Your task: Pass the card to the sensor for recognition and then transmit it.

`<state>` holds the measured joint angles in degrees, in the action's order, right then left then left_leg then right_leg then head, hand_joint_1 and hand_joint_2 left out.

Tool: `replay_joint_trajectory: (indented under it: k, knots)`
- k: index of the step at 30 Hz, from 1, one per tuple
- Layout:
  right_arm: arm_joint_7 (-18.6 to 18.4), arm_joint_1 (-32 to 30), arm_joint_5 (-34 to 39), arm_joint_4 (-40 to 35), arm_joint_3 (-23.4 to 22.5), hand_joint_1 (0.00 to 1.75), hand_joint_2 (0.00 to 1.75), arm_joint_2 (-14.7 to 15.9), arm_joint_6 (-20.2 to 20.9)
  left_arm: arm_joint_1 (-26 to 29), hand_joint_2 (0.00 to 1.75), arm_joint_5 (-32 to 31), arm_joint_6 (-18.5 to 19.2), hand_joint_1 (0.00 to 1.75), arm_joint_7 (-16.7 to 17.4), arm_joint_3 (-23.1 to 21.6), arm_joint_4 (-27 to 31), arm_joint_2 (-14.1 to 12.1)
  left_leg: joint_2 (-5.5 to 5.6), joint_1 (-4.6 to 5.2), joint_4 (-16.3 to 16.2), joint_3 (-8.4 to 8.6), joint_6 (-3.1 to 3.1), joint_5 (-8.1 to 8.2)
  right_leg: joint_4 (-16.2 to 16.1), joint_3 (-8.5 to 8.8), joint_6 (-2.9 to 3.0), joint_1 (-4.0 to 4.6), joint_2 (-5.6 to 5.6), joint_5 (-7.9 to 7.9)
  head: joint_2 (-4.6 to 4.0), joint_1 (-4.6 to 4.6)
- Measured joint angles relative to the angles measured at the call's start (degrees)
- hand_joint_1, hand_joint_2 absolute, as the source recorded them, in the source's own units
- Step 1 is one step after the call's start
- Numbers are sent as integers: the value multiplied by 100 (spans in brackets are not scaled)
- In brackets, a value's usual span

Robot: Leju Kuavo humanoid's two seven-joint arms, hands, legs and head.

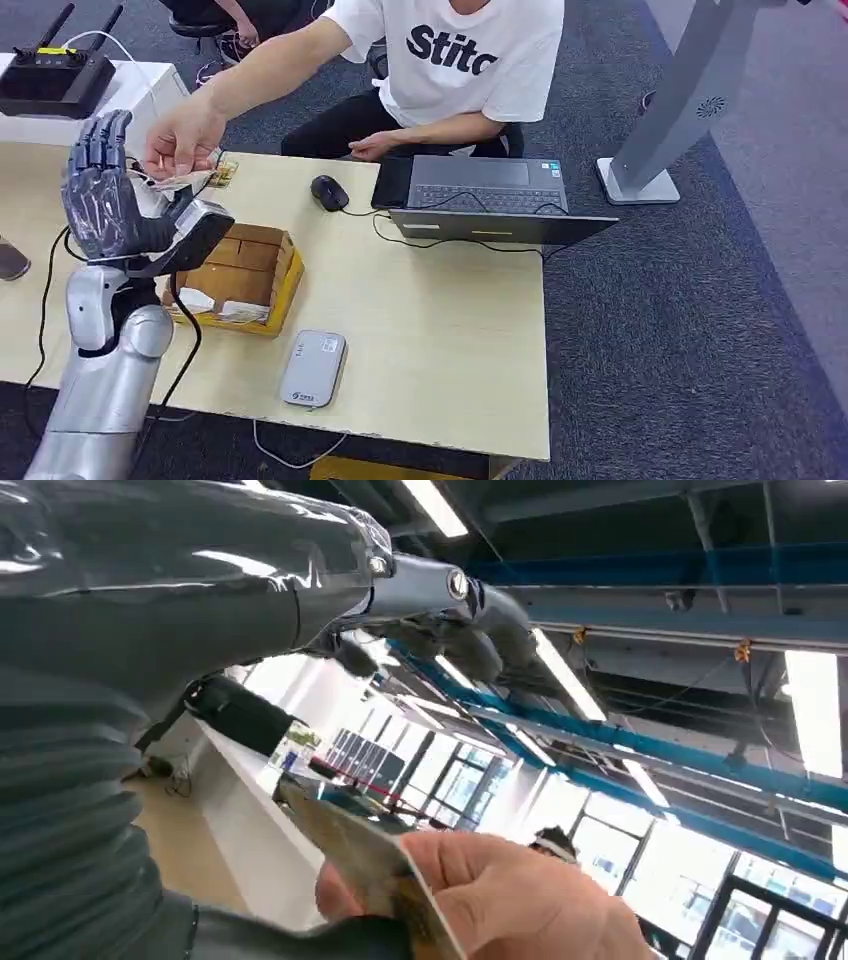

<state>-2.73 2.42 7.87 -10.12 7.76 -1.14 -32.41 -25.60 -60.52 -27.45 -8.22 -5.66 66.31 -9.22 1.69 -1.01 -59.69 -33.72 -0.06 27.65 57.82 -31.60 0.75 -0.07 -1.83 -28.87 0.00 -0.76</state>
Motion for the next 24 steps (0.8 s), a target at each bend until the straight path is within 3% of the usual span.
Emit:
replay_joint_trajectory:
  k: [12, 19, 20, 24]
  knots:
    - [20, -1, -33, 0, 17, 0, 175, 0, -9, 58, 175, 125, 85, 175, -131, -155, -68, 7, 1, 1, -1, -2, 1, 0, 0, 0, 0, 0, 1, 0, 0, 0]
    - [-11, -4, -33, 0, 17, 0, 175, -2, -9, 212, 175, 273, 509, 175, -245, -376, -39, 59, 1, 2, -1, -1, 1, 1, -1, -1, 0, -1, 1, 0, 0, 0]
    - [-28, -7, -50, 0, 15, 0, 175, -9, -9, 364, 175, 328, 841, 175, -258, -559, 79, 118, 0, 3, -1, -2, 2, 2, -1, -1, -1, -2, 1, 0, 0, 2]
    - [-46, -9, -94, 0, 17, 0, 175, -31, -11, 614, 175, 385, 1275, 175, -275, -1025, 195, 225, 0, 8, 0, -2, 4, 3, -1, -1, -2, -7, 1, -1, 0, -2]
